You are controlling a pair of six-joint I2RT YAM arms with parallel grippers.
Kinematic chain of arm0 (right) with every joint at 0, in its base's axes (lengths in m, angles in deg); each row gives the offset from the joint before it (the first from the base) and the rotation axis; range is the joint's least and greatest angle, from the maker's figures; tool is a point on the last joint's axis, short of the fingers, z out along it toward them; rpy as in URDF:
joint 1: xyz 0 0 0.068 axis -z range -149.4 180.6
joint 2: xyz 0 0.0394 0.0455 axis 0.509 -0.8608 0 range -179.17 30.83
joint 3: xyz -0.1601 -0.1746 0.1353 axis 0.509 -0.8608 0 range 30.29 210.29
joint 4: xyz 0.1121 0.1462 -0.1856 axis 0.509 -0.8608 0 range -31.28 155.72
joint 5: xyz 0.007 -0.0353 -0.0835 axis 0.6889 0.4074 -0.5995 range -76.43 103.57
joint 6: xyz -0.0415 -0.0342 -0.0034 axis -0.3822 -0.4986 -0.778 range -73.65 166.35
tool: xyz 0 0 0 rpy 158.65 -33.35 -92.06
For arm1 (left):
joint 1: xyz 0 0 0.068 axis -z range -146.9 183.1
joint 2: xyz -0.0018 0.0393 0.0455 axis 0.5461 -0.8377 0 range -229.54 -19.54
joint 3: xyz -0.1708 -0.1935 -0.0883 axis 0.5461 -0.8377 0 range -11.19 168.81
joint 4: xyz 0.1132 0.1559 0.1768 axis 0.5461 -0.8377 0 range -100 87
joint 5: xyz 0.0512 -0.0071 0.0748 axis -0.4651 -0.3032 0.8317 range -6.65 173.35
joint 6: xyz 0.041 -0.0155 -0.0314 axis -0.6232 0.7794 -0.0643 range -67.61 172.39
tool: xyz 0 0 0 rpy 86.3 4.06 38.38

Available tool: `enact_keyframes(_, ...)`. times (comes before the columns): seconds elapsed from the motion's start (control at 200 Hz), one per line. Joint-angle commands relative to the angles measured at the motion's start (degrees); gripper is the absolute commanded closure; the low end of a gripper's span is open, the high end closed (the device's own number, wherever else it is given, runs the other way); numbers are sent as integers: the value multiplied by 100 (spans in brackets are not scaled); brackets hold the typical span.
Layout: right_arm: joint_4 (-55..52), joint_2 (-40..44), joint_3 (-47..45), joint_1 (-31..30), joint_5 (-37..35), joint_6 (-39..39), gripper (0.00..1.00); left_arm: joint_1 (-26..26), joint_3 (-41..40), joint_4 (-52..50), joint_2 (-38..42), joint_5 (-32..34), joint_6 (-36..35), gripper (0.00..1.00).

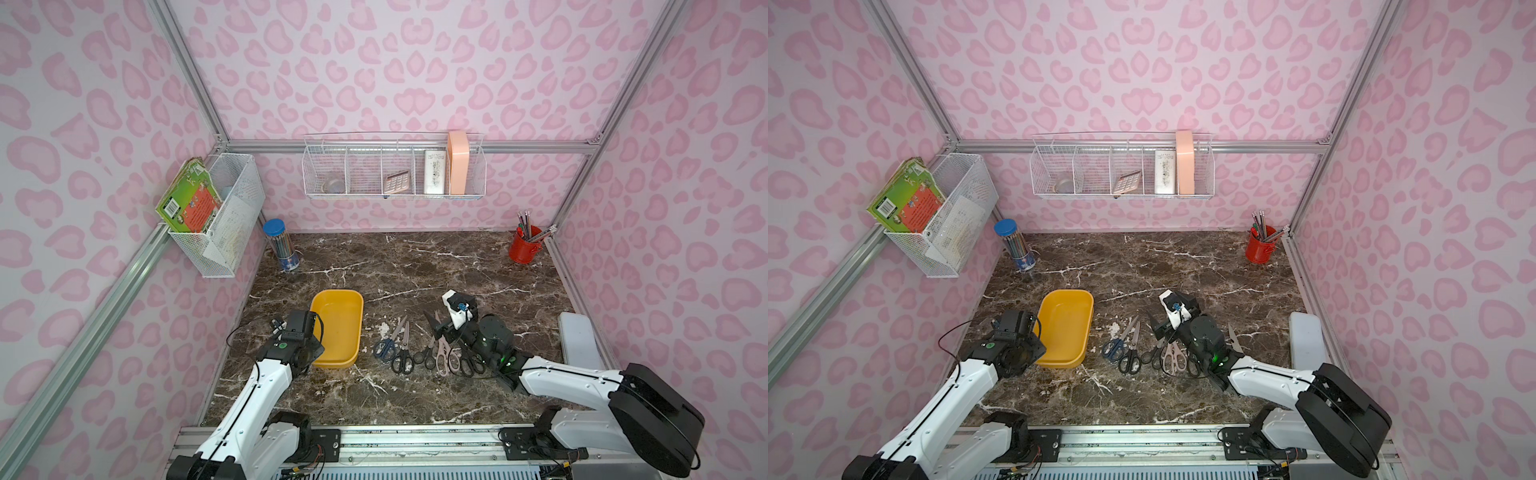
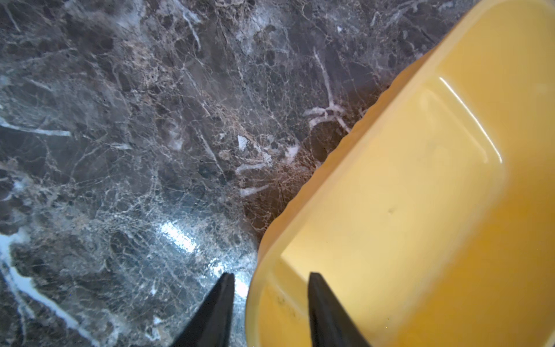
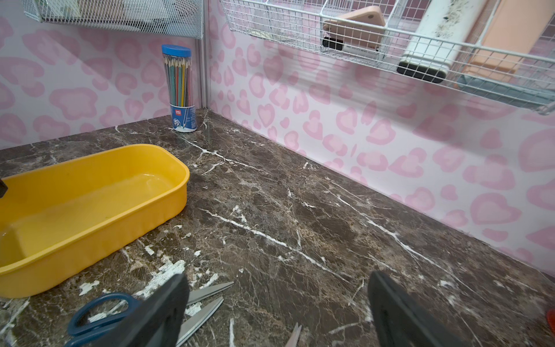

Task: Put the scissors into the storage box
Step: Move the storage box to the center of the board, then pick up the scissors from the center of the board.

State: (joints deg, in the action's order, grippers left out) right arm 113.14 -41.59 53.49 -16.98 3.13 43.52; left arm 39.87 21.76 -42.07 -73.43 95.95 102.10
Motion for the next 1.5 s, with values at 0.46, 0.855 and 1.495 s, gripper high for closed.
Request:
enact_keyframes(0.46,-782,414,-90,-2,-12,201,3,2131,2115,-664,1,470,-2219,57)
enact_keyframes(0.855,-2557,2685,-1277,-215,484,894,4,4019,2203,727,-2425,-1141,-2292,57)
enact_keyframes(1.495,-2121,3149,-1772,-338,834,672,5,3840,2744,-87,-3930,-680,-2041,60)
